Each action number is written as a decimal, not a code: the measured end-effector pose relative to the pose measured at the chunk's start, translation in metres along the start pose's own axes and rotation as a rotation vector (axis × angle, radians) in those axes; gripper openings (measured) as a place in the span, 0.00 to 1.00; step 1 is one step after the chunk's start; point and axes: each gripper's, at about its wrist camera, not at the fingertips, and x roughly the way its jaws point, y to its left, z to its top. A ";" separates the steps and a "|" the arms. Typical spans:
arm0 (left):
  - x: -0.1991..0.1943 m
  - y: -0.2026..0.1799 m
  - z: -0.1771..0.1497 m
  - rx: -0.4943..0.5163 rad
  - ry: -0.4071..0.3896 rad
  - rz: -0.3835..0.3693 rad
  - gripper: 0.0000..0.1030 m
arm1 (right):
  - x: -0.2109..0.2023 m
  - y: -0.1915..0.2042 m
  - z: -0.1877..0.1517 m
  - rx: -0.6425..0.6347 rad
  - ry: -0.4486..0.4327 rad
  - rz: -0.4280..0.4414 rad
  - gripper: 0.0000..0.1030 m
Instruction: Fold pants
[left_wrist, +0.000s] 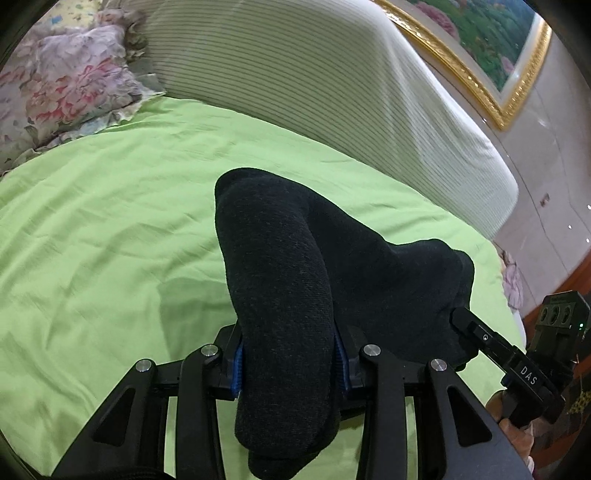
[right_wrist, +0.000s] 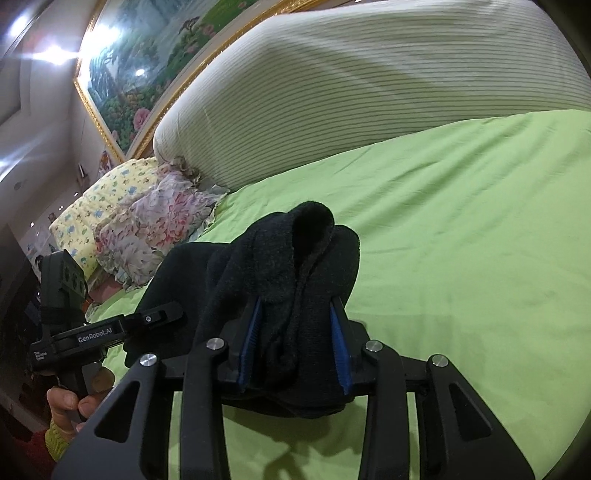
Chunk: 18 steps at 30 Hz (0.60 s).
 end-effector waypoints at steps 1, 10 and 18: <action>0.003 0.004 0.003 -0.002 -0.001 0.007 0.36 | 0.006 0.000 0.001 0.000 0.006 0.002 0.36; 0.025 0.028 -0.001 -0.030 0.018 0.051 0.37 | 0.032 -0.009 -0.005 0.007 0.063 -0.028 0.37; 0.028 0.038 -0.011 -0.052 0.015 0.088 0.62 | 0.034 -0.026 -0.010 0.014 0.060 -0.094 0.42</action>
